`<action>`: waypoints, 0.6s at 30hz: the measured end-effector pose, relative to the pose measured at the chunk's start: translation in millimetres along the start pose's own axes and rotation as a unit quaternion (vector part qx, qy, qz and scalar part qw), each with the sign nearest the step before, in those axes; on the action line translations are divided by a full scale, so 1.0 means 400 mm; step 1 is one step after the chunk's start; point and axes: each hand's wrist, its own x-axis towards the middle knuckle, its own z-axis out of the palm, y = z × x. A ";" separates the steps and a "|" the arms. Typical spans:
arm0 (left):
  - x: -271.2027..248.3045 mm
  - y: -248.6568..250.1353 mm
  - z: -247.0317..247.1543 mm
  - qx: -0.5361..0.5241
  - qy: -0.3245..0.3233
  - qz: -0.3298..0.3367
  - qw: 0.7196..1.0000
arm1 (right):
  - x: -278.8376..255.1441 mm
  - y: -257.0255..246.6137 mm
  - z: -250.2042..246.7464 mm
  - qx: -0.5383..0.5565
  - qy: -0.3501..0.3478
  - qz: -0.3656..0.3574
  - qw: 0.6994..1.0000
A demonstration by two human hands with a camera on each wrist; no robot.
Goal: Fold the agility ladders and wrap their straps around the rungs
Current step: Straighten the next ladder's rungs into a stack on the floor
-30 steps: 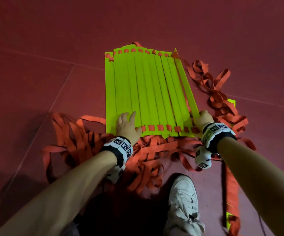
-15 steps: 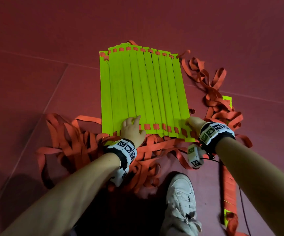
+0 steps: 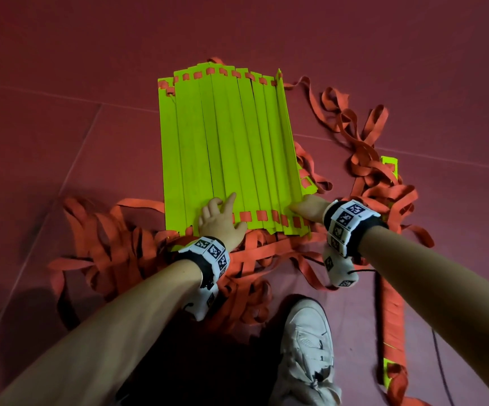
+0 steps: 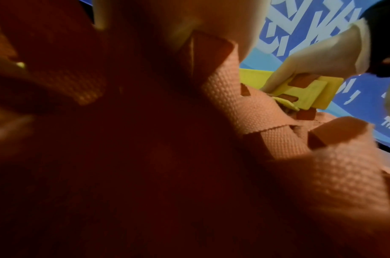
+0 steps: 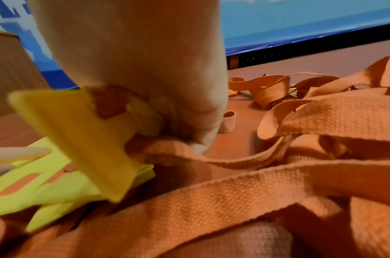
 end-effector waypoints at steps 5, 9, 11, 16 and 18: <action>-0.003 -0.007 -0.009 -0.089 0.006 -0.005 0.996 | -0.021 0.030 -0.004 0.021 0.013 -0.062 0.998; 0.010 -0.052 -0.045 -0.155 0.035 -0.037 0.987 | -0.070 0.077 0.032 0.060 0.016 -0.041 0.997; 0.007 -0.096 -0.072 -0.120 0.050 -0.086 0.988 | -0.089 0.101 0.052 0.059 0.017 -0.022 0.998; -0.060 -0.216 -0.093 -0.016 0.015 -0.110 0.994 | -0.129 0.093 0.082 0.038 0.039 -0.006 0.999; -0.095 -0.247 -0.081 -0.015 0.011 -0.115 0.993 | -0.142 0.073 0.085 0.032 0.047 0.001 0.998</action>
